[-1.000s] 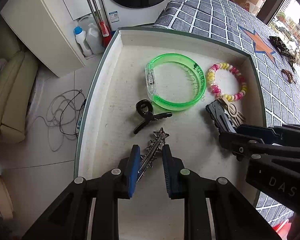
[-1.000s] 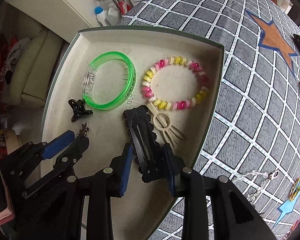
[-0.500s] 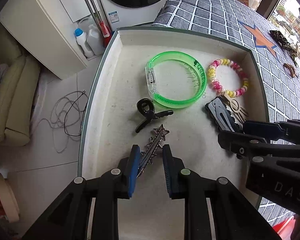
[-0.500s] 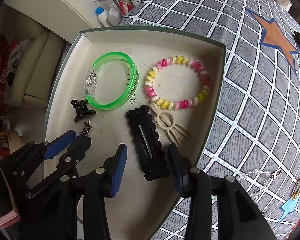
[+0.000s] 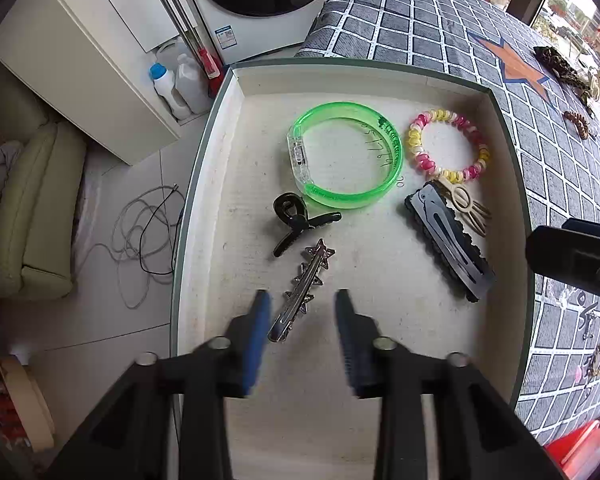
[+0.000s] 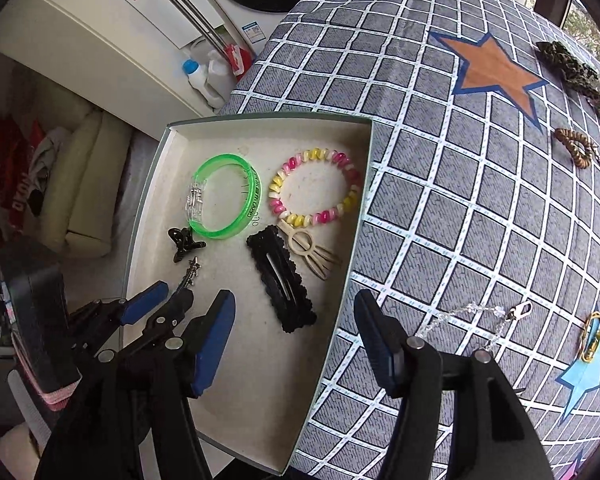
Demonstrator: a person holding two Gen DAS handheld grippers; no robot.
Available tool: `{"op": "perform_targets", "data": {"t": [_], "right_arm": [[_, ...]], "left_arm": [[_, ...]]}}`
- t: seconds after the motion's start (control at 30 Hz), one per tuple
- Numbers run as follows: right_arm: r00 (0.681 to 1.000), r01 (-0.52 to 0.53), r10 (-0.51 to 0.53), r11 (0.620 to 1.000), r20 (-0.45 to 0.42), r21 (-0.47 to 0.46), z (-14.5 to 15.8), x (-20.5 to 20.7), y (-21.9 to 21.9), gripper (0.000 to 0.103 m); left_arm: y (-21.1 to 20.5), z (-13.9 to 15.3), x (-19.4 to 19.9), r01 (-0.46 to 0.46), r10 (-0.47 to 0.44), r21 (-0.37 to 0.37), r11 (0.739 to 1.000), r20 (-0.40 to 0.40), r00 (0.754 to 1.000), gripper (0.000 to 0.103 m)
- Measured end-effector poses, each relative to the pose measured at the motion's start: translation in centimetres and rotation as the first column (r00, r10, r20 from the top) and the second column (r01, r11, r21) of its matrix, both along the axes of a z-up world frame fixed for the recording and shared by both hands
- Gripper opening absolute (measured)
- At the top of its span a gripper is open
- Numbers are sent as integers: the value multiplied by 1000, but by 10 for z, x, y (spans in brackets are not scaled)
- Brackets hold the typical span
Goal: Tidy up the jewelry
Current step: 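Move both tools back over the table toward the crystal chain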
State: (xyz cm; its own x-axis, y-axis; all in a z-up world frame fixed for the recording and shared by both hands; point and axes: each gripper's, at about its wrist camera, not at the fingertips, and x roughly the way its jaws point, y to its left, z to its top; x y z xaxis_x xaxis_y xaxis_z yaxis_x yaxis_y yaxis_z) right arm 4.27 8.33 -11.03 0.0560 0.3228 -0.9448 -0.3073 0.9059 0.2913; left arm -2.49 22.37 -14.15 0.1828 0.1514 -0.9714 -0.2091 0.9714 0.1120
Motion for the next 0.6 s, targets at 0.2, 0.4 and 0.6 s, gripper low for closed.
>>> {"op": "perform_targets", "data": {"t": [0.2,0.4,0.6], "right_arm": [[997,73,-73,997,-13,-11,4,-12,-41,66],[986,160,-161,986,-27,-34,3,-23,-84,76],[966,251,-254,966,-47,-64,-1,-39,-136,87]], "left_arm": [[-9,11,0,22,-23,36,999,25,999,103],[-22,22,-2,61,-64,74,995,32,997,103],[-48,37,1,140,-142,48,989,28,989,103]]}}
